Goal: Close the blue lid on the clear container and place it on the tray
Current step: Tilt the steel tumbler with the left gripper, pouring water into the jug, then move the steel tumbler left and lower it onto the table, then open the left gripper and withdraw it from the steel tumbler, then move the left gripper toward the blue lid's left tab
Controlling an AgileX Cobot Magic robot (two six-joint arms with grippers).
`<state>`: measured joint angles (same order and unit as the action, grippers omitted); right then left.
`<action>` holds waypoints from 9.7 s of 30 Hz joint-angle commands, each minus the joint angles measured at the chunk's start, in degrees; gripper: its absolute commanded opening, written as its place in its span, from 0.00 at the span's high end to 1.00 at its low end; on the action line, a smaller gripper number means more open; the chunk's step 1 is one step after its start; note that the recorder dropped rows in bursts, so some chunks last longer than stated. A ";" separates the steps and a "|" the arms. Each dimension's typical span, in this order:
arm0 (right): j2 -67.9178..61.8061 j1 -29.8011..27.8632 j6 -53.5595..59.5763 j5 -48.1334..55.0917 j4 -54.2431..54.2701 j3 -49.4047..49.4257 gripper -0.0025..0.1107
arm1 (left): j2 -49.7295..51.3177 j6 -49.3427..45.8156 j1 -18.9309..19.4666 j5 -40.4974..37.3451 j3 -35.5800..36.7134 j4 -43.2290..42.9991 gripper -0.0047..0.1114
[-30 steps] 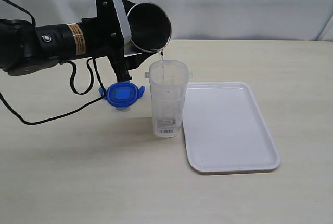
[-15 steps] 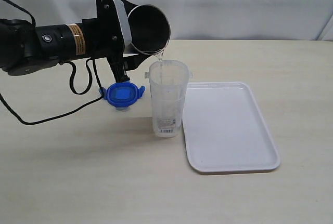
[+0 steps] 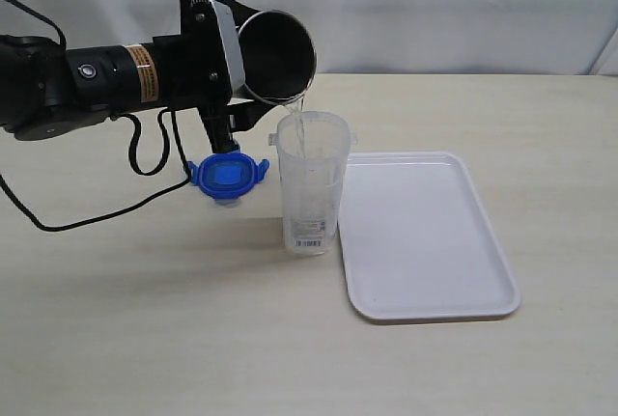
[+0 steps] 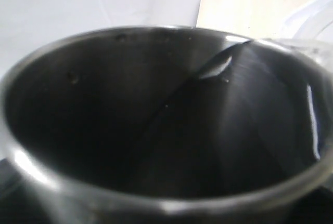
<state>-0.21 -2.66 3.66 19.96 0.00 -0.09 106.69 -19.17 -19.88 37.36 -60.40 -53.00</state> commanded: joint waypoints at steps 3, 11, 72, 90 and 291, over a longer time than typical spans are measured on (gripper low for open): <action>0.21 0.11 0.01 -0.11 0.00 0.09 0.94 | -0.88 -1.04 -0.13 3.25 -1.02 1.25 0.96; 0.21 0.11 0.01 -0.11 0.00 0.09 0.94 | -0.88 -2.00 -0.13 3.25 -1.02 1.25 0.96; 0.21 0.11 0.01 -0.11 0.00 0.09 0.94 | -0.88 23.32 -0.13 -2.07 -1.02 25.33 0.96; 0.21 0.11 0.01 -0.11 0.00 0.09 0.94 | 0.25 39.43 14.93 0.95 -1.02 32.02 0.96; 0.21 0.11 0.01 -0.11 0.00 0.09 0.94 | -11.31 119.08 12.52 -12.90 12.99 -45.65 0.82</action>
<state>-0.21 -2.66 3.66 20.02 0.00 -0.09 95.31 97.38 -7.27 25.54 -45.87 -96.98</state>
